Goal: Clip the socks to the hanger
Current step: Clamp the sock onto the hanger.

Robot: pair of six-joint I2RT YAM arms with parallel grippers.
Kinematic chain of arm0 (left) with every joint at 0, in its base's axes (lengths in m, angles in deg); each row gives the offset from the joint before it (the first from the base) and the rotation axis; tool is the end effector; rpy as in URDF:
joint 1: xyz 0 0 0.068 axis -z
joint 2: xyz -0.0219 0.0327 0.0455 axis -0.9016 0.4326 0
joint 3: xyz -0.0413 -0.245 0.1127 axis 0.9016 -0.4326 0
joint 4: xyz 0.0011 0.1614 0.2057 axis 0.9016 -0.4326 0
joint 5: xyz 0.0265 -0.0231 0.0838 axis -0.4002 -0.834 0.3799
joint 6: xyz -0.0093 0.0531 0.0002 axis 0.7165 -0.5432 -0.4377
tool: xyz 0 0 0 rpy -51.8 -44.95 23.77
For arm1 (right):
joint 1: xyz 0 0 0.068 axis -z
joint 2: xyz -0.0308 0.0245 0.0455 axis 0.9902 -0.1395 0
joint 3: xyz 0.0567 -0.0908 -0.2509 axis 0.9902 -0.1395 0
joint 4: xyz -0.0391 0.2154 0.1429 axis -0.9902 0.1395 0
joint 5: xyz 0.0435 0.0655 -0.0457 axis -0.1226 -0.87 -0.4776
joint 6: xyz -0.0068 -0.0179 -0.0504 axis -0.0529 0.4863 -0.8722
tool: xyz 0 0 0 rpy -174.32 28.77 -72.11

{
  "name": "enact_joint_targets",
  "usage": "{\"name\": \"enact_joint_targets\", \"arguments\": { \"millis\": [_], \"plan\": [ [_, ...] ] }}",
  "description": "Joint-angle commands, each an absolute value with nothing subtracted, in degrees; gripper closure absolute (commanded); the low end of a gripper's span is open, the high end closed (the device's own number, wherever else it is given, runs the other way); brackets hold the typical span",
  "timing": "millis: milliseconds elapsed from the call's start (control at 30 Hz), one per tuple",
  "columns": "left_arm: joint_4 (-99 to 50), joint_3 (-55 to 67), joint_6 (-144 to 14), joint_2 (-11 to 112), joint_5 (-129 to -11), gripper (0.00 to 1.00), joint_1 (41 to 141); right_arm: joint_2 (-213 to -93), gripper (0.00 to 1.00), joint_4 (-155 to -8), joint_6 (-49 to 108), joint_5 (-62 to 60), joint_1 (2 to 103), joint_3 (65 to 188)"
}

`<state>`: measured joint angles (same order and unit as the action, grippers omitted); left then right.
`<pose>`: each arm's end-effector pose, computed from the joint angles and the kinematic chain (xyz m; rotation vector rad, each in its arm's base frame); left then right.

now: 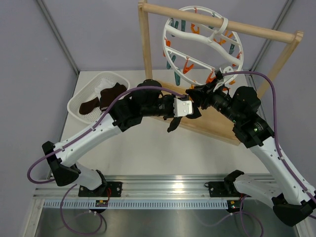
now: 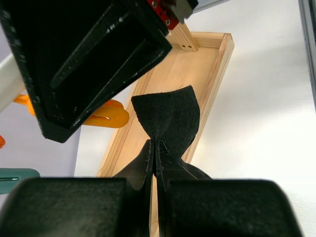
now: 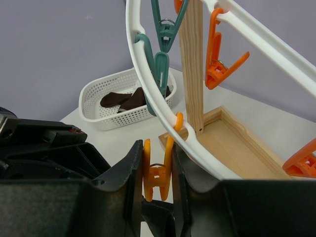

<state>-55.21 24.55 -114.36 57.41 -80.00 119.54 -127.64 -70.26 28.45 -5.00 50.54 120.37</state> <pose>0.1746 -0.2703 0.4314 1.5455 1.1754 -0.5114 0.1707 0.1128 0.4500 -0.5146 1.4982 0.6715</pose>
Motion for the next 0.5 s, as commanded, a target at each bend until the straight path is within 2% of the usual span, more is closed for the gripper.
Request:
{"name": "enact_joint_targets", "arguments": {
  "millis": [0, 467],
  "plan": [
    [-54.8, 28.2, -116.0, 57.2, -83.0, 1.00, 119.5, -128.1, 1.00, -65.8, 26.7, -16.3, 48.8, 121.6],
    [-53.6, 28.8, -116.8, 57.4, -83.6, 1.00, 117.7, -127.2, 1.00, -64.0, 26.3, -17.1, 48.8, 122.5]
  ]
}}
